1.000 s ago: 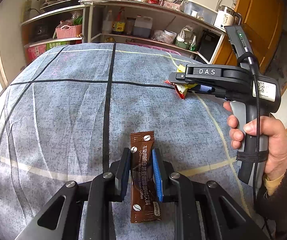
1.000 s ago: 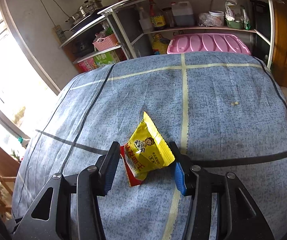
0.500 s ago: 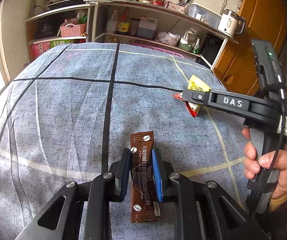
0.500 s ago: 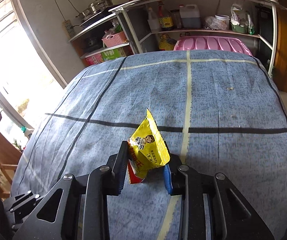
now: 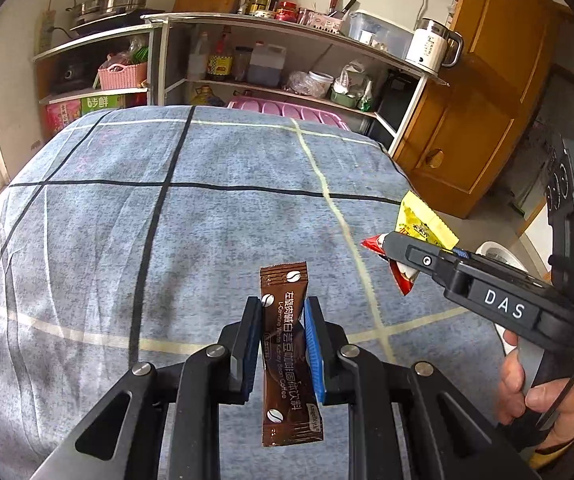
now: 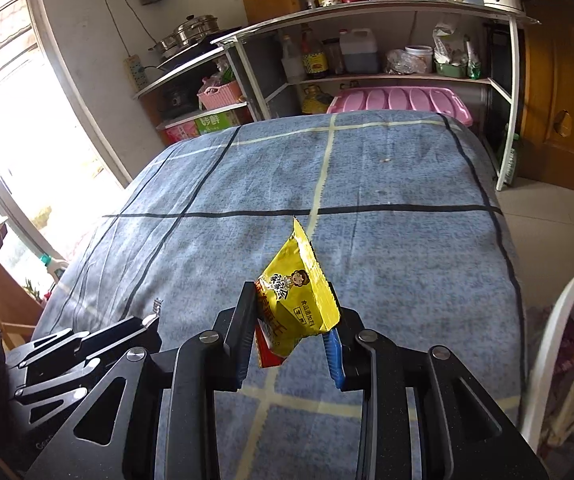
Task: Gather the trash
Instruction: 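Carry the brown wrapper and yellow bag over the bin and open both tools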
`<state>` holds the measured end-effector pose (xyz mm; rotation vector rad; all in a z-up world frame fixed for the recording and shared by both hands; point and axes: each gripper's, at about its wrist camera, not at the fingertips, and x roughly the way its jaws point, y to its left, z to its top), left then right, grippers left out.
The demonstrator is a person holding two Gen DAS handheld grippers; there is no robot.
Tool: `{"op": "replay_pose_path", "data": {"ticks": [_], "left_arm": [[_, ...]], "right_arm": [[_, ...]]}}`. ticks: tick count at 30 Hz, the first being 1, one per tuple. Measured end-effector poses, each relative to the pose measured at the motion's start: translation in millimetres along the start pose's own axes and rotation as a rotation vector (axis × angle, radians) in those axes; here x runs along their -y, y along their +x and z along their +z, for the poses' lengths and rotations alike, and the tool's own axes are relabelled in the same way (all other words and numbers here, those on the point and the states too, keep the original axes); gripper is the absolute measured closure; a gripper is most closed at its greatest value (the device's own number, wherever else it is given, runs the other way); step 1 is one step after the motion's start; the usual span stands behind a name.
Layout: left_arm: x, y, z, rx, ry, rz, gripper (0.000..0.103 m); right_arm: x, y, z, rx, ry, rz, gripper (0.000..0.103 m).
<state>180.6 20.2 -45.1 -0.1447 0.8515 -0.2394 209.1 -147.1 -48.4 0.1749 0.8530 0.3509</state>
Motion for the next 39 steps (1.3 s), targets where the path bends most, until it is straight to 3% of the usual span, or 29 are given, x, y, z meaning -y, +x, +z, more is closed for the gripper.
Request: {"op": "replay_pose_path", "data": {"ticks": [26,39], "left_arm": [[174,26,13,-0.019,0.198,-0.183,0.081],[256,45,-2,-0.056,0.287,-0.257,0.081]], "right_arm": [[140,-120,-34,0.116,0.159,-0.173,0.071],[198,-152,-51,0.098,0.186,-0.299,0.071]]}}
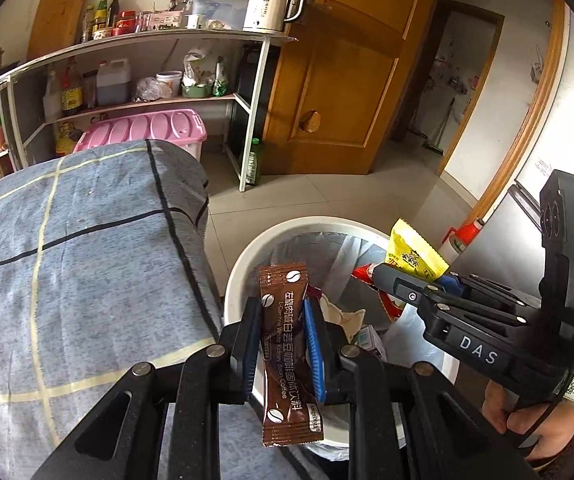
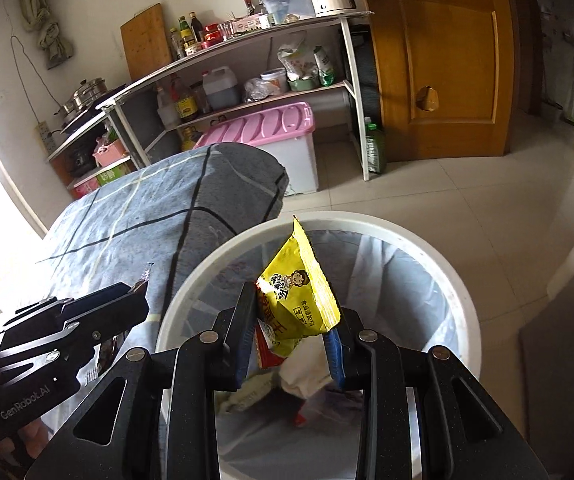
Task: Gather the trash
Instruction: 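Carry the brown wrapper and yellow bag over the bin and open both tools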
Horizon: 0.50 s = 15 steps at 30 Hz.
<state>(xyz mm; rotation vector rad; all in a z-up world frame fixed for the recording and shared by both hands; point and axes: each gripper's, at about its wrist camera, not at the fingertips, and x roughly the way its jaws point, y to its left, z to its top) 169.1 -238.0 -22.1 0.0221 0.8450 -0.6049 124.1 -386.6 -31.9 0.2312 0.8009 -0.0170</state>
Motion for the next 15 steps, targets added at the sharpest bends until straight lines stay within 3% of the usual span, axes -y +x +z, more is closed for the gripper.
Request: {"op": "replay_pose_path", "data": {"ticks": [11,13,14,15], "left_arm": [[24,27,-10,-0.058,0.030,0.026,0.078],[26,27,-11,-0.057,0.039,0.042,0.065],[25,26,-12,-0.057,0.040,0.044,0.061],[25,26,-12,-0.055,0.038,0.044,0.058]], "right_arm": [[29,13,-14,-0.082,-0.013,-0.053,0.069],[28,13,-15,-0.075,-0.018,-0.055,0.059],[28,13,-16,-0.073,-0.016,-0.051,0.050],[27,12,-17,-0.069,-0.014,-0.046,0.049]]}}
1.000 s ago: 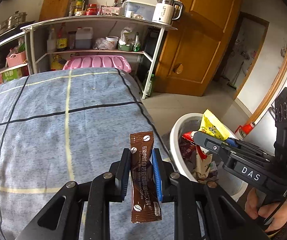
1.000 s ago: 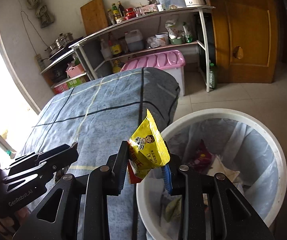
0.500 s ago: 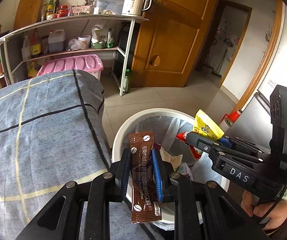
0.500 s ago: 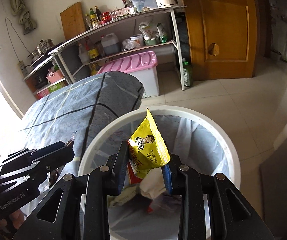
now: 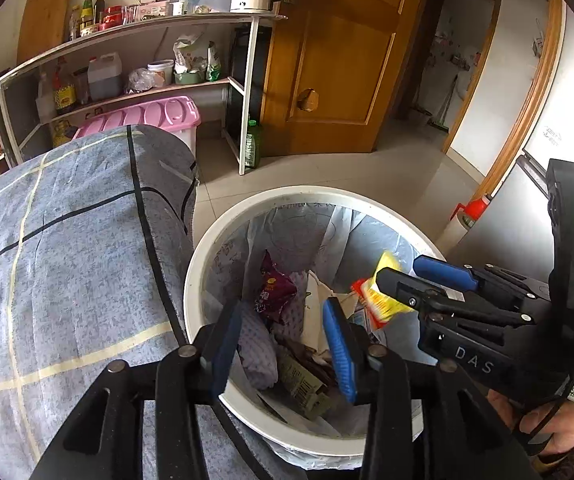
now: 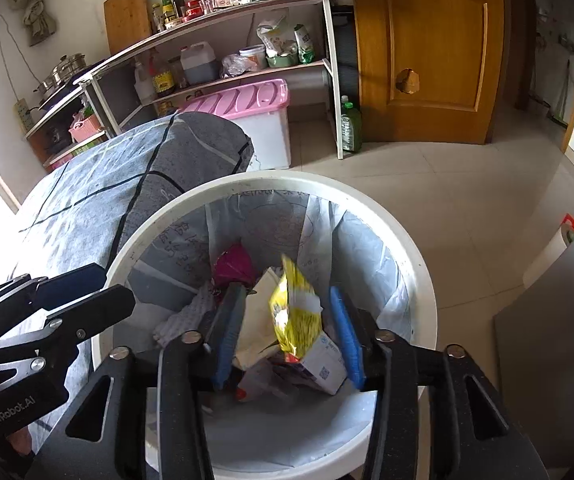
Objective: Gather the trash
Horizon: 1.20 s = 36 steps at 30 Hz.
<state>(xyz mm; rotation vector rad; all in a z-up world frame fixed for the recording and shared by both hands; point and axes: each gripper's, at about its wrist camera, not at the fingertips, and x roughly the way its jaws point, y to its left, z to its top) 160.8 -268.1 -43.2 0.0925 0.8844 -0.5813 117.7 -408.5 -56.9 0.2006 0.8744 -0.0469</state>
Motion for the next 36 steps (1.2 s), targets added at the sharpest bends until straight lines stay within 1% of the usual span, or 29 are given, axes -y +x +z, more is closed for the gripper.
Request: {"op": "replay_pose_path", "data": {"ticks": [5,9,13,16,19,24,27,31,34,36], "left_arm": [[-2,-5,-1,0.008,0.000,0.025,0.057],[-2,-12,-3,0.021,0.005,0.035,0.057],[-2,-23,-7,0.041,0.014,0.047,0.057],[-2,-34,-12,0.067,0.012,0.067,0.057],[-2,-46,-18,0.088,0.016,0.082,0.057],[-2,-60,-32,0.101,0.009,0.100,0.057],[-3,-68,-42,0.107,0.001,0.093,0.057],[-1,-81,-52,0.126,0.009,0.095,0.057],[4,-93,-59,0.153,0.024,0.135,0.057],[7,-102,-63,0.174,0.029,0.131,0.057]], "right_arm": [[-1,-6,-2,0.016,0.007,-0.015,0.048],[-1,-14,-5,0.032,0.024,-0.011,0.049],[-5,-26,-11,0.055,0.038,-0.011,0.049],[-12,-37,-16,0.083,0.028,-0.028,0.049],[-18,-49,-23,0.107,0.037,-0.026,0.049],[-25,-68,-37,0.128,0.061,-0.019,0.049],[-30,-78,-45,0.141,0.058,-0.033,0.049],[-34,-91,-57,0.153,0.076,-0.025,0.049],[-38,-99,-66,0.161,0.073,-0.033,0.049],[-42,-106,-72,0.169,0.067,-0.049,0.049]]}}
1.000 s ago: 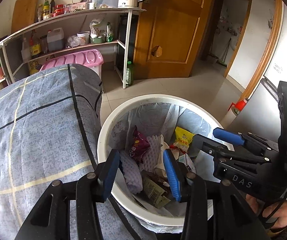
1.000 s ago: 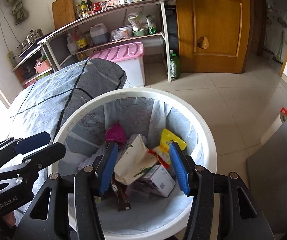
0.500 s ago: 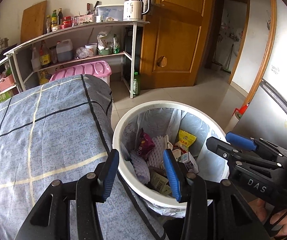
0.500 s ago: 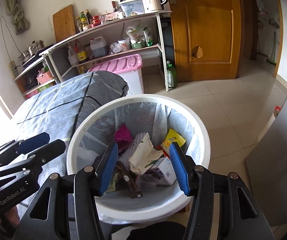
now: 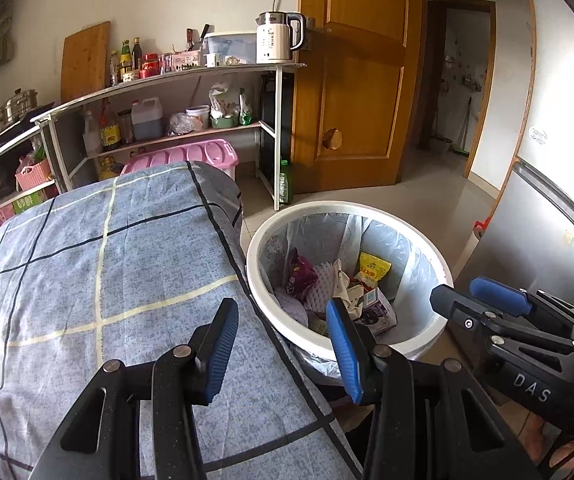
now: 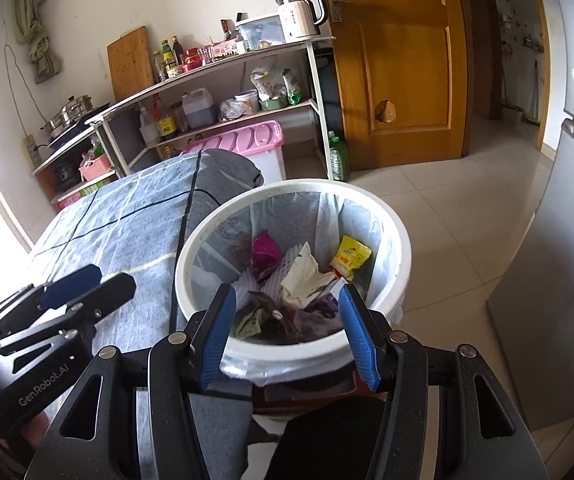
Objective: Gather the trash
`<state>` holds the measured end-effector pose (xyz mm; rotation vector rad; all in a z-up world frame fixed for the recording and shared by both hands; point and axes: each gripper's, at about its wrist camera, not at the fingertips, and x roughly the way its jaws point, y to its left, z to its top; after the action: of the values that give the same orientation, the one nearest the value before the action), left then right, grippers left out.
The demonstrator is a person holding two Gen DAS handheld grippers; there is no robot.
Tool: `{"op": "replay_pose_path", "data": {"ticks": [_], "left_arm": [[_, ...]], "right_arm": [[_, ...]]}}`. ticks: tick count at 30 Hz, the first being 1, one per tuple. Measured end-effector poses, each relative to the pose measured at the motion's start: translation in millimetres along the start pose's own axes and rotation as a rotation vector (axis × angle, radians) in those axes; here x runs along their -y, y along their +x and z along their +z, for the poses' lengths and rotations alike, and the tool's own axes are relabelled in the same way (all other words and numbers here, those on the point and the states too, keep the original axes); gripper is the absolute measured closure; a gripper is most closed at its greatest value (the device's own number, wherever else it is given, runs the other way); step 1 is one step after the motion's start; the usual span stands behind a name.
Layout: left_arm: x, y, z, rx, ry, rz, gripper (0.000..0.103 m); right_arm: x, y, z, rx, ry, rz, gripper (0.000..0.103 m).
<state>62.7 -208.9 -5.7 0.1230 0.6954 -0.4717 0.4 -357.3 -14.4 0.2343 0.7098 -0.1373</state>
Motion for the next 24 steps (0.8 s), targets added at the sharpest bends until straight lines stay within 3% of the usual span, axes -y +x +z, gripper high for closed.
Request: {"op": "replay_pose_path", "data": {"ticks": [3,12,24], "left_arm": [[0,-13,-5,0.012,-0.007,-0.016,0.057],[1,-42,-22,0.045,-0.003,0.049,0.057],[3,-49,-27,0.045,-0.009,0.064,0.057]], "right_arm": [[-3,-9,-8,0.008,0.005,-0.004,0.049],[-12,-31,-25,0.034,0.004,-0.014,0.049],[-13,-40,-30,0.052,0.024,-0.016,0.049]]}}
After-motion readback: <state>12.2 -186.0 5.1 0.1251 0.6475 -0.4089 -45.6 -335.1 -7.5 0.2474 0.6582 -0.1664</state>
